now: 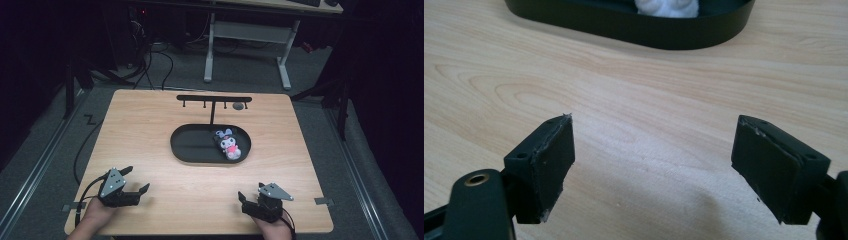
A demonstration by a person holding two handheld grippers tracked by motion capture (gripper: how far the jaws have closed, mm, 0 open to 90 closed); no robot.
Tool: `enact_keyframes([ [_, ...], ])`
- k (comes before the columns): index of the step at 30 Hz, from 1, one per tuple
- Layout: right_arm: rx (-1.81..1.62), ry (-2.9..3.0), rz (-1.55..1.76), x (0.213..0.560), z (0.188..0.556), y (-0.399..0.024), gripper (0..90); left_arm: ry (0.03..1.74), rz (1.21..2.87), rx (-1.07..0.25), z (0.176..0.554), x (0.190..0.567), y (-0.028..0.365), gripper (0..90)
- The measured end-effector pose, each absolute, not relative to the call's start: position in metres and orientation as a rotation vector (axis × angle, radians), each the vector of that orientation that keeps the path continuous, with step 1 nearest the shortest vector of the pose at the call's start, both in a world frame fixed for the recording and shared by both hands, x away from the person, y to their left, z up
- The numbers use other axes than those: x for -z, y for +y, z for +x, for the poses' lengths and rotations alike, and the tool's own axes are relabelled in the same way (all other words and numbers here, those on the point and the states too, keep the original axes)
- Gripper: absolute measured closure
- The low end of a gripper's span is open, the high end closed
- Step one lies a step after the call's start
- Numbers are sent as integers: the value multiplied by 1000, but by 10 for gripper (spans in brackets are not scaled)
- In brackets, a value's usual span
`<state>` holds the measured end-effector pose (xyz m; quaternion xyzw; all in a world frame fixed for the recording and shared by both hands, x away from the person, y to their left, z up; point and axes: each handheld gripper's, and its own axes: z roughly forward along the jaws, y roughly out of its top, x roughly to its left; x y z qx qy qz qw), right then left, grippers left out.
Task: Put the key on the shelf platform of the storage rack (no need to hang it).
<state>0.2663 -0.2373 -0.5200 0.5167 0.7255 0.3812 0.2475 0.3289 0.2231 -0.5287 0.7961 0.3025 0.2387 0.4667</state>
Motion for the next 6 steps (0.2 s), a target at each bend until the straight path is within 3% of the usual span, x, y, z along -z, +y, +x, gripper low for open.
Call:
enact_keyframes([
  [6, -1061, 1938, 1407, 516, 266, -243, 176, 745, 1947, -589, 328, 529, 224, 155],
])
